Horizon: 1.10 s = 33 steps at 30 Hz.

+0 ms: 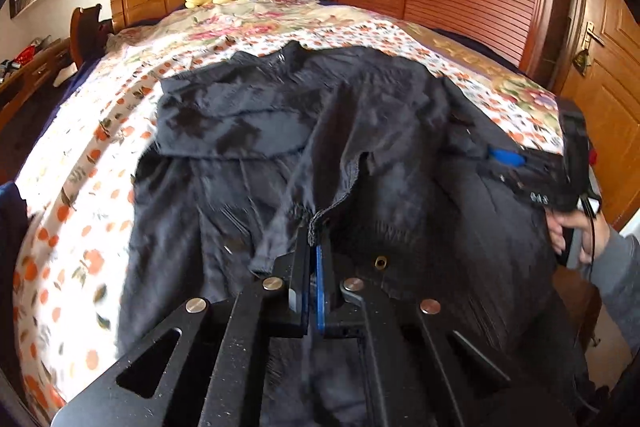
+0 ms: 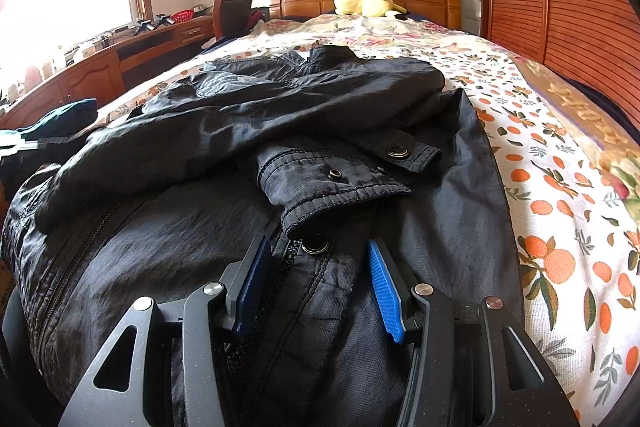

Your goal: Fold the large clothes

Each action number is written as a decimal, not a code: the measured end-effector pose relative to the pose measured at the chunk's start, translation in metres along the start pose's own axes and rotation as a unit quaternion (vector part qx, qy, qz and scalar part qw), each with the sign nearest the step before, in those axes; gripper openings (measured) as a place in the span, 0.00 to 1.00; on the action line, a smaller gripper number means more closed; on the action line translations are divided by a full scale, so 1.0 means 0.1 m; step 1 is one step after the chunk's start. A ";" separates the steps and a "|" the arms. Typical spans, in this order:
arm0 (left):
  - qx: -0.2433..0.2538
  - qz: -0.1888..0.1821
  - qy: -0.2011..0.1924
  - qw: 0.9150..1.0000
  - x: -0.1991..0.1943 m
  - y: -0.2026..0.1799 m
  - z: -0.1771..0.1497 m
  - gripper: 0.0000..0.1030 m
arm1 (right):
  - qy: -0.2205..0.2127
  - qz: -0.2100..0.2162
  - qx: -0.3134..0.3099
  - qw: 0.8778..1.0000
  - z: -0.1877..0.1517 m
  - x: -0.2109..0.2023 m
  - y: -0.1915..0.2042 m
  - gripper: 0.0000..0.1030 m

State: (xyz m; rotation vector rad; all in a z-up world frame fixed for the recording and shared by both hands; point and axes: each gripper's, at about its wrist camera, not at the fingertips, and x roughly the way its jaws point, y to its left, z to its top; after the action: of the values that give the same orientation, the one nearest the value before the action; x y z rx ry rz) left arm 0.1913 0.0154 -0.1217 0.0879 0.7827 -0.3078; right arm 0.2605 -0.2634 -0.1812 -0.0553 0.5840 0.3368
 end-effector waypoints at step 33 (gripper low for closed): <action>-0.111 0.090 -0.103 0.984 -0.86 0.77 -0.50 0.81 | 0.097 0.089 -0.118 0.984 1.01 0.89 1.69 0.50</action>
State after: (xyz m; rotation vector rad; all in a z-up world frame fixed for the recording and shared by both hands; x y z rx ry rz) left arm 0.1232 0.1185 -0.0997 -0.0822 0.5950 -0.0554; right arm 0.3280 -0.0632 -0.1386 -0.2680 0.7425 0.5785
